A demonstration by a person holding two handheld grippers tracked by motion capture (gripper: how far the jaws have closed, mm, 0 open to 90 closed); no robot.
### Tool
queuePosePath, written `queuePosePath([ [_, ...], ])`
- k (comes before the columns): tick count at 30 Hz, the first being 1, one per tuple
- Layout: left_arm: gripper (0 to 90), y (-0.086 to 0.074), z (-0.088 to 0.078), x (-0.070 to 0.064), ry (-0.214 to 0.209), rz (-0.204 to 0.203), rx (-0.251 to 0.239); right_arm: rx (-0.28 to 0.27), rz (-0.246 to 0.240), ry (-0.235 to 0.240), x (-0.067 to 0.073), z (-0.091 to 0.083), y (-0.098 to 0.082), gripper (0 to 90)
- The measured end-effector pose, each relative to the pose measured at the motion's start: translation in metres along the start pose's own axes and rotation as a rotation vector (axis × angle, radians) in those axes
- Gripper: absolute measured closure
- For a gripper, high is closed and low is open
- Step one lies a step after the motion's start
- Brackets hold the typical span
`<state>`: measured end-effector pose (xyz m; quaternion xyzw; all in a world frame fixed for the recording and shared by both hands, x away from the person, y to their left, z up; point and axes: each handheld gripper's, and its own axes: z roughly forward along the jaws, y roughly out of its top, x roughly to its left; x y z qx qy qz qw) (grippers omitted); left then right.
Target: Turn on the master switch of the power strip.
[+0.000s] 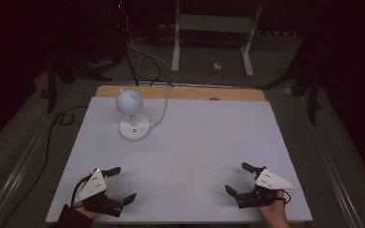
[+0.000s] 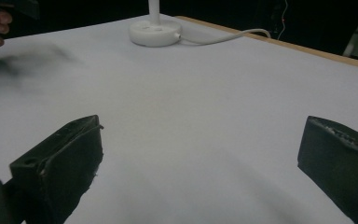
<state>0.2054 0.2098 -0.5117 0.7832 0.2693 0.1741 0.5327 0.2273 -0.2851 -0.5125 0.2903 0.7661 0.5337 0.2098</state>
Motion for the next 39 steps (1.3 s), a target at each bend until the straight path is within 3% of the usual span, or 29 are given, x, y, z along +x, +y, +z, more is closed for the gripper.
queuePosePath([
  [5, 0.1, 0.000, 0.001, 0.000, 0.011, -0.014, 0.013, 0.009, -0.021, -0.022, 0.001, -0.001, 0.001, 0.0],
  [8, 0.2, 0.001, 0.001, 0.000, 0.008, -0.023, 0.010, -0.008, 0.045, 0.007, 0.000, -0.002, 0.004, 0.0],
  [11, 0.2, 0.001, 0.002, 0.001, 0.004, -0.027, 0.015, 0.004, 0.006, -0.016, 0.003, -0.001, 0.005, 0.0],
  [14, 0.1, 0.001, 0.002, 0.001, 0.000, -0.027, 0.021, 0.016, -0.002, -0.022, 0.002, 0.000, 0.003, 0.0],
  [19, 0.2, 0.003, 0.004, -0.001, -0.014, -0.030, 0.022, -0.004, 0.036, -0.011, 0.000, -0.003, 0.004, 0.0],
  [23, 0.2, 0.012, 0.005, -0.004, -0.038, -0.001, 0.028, 0.005, 0.020, -0.019, 0.001, -0.004, 0.004, 0.0],
  [39, 0.1, 0.041, 0.009, -0.002, -0.100, 0.015, 0.059, -0.013, 0.007, -0.038, 0.003, -0.006, 0.007, 0.0],
])
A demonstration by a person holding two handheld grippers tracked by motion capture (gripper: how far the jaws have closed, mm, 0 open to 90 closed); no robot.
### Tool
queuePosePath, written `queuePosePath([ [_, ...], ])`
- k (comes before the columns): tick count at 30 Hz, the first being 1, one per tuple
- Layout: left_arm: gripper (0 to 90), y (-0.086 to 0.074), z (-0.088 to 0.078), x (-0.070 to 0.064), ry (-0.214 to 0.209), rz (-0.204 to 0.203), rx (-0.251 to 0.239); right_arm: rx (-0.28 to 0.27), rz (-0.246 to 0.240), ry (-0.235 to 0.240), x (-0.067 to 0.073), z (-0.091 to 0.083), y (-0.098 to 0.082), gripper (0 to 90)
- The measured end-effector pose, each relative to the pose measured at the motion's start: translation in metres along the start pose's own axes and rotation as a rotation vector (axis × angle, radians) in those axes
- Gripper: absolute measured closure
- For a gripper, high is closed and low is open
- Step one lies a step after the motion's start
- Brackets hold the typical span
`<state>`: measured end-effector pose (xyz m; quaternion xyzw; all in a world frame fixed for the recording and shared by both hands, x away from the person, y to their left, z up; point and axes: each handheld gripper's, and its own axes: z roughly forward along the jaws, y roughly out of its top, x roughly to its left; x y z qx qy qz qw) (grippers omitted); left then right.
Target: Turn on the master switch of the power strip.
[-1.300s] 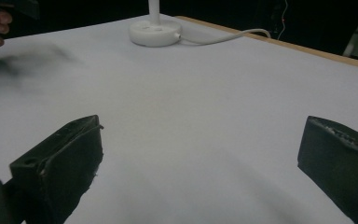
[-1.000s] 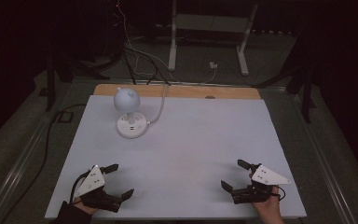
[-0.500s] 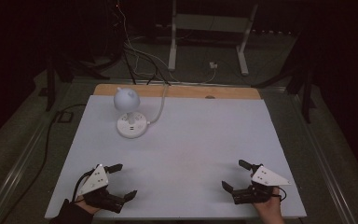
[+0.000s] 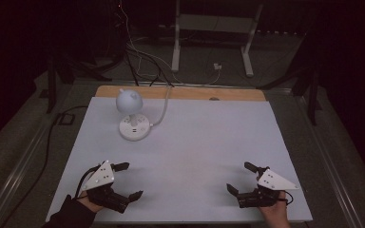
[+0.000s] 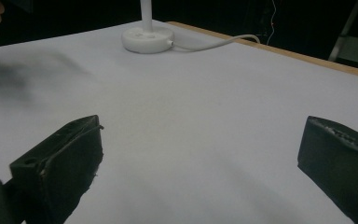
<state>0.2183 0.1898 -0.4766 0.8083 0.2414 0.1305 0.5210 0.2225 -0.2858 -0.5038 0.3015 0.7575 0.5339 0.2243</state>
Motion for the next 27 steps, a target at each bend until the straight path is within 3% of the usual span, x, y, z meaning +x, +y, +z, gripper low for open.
queuePosePath([
  [11, 0.2, 0.016, 0.000, 0.008, -0.017, -0.014, 0.003, -0.002, 0.004, 0.006, 0.001, -0.001, 0.000, 0.0],
  [20, 0.1, 0.030, -0.001, 0.021, -0.003, -0.031, -0.022, -0.008, 0.005, 0.009, 0.000, -0.001, 0.001, 0.0],
  [27, 0.1, 0.036, 0.005, 0.027, 0.023, -0.050, -0.014, -0.001, -0.002, 0.014, 0.002, 0.000, 0.000, 0.0],
])
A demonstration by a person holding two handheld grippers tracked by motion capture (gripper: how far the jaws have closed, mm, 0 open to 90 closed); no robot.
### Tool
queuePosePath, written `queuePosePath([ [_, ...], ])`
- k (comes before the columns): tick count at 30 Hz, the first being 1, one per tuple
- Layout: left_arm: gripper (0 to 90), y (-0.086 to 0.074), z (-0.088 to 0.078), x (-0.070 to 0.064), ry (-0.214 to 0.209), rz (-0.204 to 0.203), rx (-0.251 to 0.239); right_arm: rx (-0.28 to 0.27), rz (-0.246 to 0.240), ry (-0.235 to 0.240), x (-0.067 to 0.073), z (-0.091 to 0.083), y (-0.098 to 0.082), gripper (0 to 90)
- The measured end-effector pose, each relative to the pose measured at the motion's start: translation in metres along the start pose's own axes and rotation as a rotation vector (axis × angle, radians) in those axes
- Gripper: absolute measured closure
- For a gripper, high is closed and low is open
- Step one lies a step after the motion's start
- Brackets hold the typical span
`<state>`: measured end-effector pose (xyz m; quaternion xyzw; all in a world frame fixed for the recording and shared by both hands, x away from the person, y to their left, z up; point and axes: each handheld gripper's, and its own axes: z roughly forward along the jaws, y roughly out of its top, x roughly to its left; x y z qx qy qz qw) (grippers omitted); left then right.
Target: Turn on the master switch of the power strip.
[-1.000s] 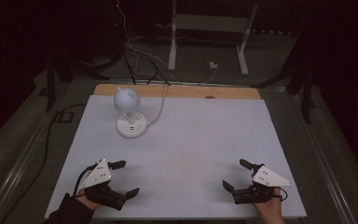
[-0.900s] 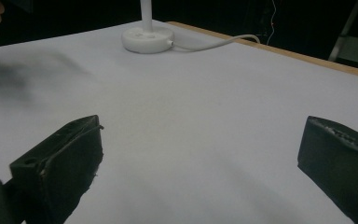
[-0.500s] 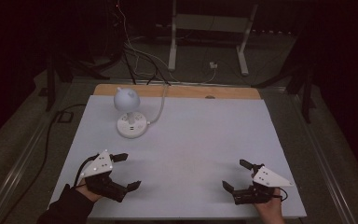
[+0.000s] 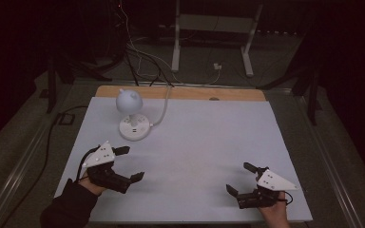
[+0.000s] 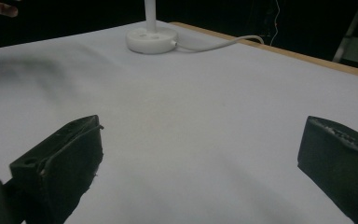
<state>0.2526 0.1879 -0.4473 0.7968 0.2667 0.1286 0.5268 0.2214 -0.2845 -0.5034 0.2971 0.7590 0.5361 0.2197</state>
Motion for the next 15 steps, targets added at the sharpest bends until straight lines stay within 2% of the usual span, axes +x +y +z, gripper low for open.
queuePosePath([
  [3, 0.1, 0.001, 0.002, 0.001, 0.013, 0.002, -0.002, -0.003, 0.002, -0.003, 0.000, 0.000, 0.000, 0.0],
  [7, 0.2, 0.004, 0.007, 0.005, 0.018, -0.020, -0.007, -0.006, 0.003, -0.006, -0.001, -0.001, 0.000, 0.0],
  [15, 0.2, 0.009, 0.016, 0.012, 0.070, -0.031, -0.019, -0.006, 0.002, -0.005, 0.000, -0.001, 0.001, 0.0],
])
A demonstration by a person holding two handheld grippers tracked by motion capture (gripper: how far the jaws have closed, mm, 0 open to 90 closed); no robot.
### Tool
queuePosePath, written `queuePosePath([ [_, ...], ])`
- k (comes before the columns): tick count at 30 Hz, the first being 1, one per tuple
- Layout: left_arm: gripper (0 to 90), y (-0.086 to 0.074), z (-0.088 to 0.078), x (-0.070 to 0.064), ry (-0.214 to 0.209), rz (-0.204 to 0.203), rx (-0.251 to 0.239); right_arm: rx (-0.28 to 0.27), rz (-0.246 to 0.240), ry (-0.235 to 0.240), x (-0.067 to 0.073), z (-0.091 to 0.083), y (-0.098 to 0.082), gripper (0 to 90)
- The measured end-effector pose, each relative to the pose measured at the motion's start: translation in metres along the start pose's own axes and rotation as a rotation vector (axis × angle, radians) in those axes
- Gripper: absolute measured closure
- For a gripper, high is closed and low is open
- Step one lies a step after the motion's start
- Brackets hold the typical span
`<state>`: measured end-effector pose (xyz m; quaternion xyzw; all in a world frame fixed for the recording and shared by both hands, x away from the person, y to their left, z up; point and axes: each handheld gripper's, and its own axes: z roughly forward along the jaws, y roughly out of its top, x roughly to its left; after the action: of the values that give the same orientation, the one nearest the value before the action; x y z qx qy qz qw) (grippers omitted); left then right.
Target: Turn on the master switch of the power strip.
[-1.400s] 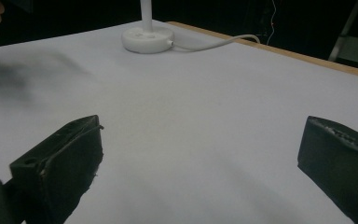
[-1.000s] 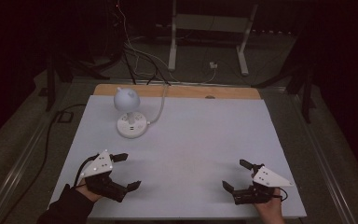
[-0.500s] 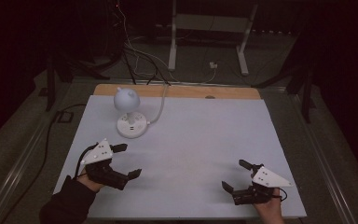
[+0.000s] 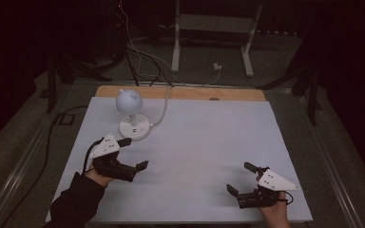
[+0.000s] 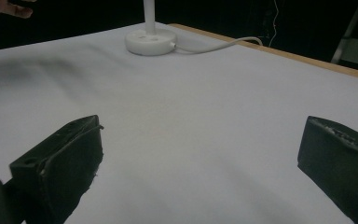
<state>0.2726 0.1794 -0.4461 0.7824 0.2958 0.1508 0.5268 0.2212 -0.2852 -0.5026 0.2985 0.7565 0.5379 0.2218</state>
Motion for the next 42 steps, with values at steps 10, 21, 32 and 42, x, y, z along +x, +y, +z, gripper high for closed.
queuePosePath([
  [10, 0.2, 0.003, 0.015, 0.009, 0.044, -0.029, 0.019, 0.003, -0.005, -0.001, 0.000, 0.000, 0.000, 0.0],
  [21, 0.2, 0.002, 0.036, 0.018, 0.135, -0.082, 0.007, 0.004, -0.004, 0.009, 0.001, 0.001, -0.001, 0.0],
  [32, 0.2, -0.003, 0.057, 0.023, 0.231, -0.121, 0.044, -0.003, 0.000, 0.011, 0.000, -0.001, 0.000, 0.0],
  [42, 0.2, -0.001, 0.076, 0.022, 0.313, -0.110, 0.119, -0.007, 0.002, 0.008, -0.001, -0.002, 0.000, 0.0],
])
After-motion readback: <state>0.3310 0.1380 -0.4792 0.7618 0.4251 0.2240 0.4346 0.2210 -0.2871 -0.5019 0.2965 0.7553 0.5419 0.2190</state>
